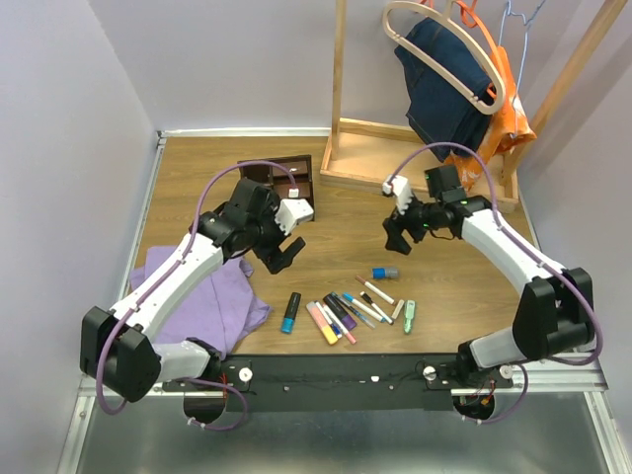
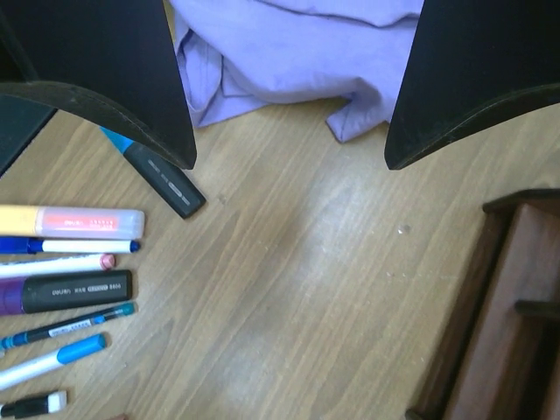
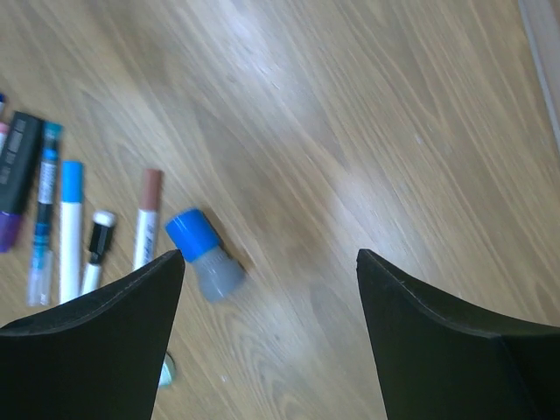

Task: Sort the stationery into containers
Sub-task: Pick up the pen from the center of the board.

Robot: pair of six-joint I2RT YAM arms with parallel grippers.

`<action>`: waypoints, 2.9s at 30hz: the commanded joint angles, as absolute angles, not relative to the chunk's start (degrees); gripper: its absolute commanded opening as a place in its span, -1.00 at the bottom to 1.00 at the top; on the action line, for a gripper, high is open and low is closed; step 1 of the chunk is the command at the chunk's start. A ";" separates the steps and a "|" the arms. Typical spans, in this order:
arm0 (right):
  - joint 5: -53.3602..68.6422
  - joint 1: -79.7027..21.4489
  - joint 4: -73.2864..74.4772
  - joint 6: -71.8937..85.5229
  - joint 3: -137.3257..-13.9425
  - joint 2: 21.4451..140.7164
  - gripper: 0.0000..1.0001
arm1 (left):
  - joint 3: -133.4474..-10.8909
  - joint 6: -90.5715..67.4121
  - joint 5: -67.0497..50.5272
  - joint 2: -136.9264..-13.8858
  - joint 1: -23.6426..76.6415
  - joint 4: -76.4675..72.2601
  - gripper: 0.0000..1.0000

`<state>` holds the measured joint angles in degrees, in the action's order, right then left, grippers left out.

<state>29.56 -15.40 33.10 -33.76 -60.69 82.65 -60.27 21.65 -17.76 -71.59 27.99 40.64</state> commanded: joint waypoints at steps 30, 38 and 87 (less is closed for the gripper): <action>29.35 -48.51 52.73 -72.94 -100.72 118.74 0.74 | -63.37 -3.42 -26.19 -69.43 -16.78 37.53 0.97; 27.51 -56.23 53.25 -84.27 -97.65 118.65 0.65 | -63.10 -4.48 -26.28 -68.91 -17.49 38.84 0.97; 24.96 -68.82 59.59 -79.37 -100.81 130.87 -0.18 | -59.15 -2.29 -22.94 -59.94 -18.46 39.73 0.97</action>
